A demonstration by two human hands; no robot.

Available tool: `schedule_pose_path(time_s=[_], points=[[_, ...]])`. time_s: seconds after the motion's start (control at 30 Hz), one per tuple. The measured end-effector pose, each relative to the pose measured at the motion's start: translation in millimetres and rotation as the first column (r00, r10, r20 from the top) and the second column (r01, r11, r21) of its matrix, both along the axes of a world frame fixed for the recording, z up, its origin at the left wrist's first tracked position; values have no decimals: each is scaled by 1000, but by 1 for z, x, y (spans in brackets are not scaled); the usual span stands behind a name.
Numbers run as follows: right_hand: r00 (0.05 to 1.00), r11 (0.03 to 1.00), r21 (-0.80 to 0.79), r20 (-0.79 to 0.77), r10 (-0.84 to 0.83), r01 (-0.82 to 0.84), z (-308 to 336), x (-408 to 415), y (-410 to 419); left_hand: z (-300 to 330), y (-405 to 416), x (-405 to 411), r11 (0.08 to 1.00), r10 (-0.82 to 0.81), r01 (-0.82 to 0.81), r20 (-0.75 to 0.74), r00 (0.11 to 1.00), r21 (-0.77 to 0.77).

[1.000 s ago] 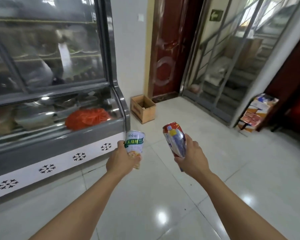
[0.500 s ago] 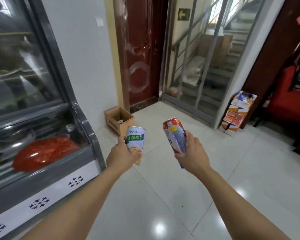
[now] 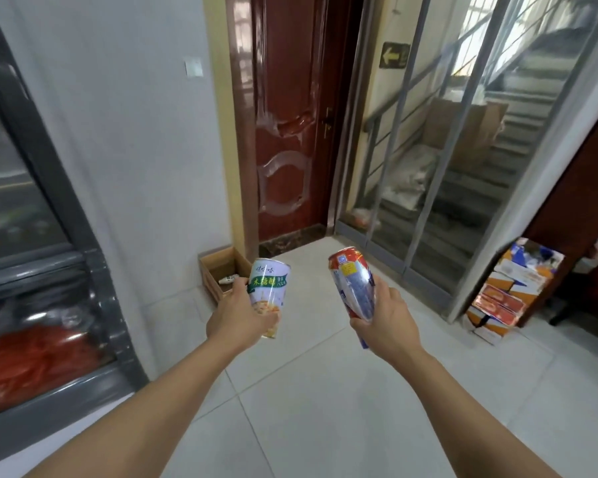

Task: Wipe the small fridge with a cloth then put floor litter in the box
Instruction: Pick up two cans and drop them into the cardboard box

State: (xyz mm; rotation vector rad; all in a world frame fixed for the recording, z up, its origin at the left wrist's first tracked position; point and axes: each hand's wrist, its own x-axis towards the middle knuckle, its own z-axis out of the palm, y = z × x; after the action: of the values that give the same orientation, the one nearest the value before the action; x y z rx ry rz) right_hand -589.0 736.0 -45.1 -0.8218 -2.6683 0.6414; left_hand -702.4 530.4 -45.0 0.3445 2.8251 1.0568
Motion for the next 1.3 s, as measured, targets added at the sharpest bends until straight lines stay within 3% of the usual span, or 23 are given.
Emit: schedule_pose_path(time_s=[0.27,0.67,1.0,1.3], points=[[1000,1000,28,-3,11,-11,-7,-139,107,-5,104,-138,997,27,-28,24,999,78],[998,999,-5,-31,53,-53,-17,-321,274,1,267,-303,998,56,-58,48,997,36],[955,955,-3,16,297,-297,-22,-485,424,-7,403,-406,949,309,-314,97,946,38],[877,880,-32,75,475,-474,-33,-620,472,-16,447,-494,872,477,-486,117,871,58]])
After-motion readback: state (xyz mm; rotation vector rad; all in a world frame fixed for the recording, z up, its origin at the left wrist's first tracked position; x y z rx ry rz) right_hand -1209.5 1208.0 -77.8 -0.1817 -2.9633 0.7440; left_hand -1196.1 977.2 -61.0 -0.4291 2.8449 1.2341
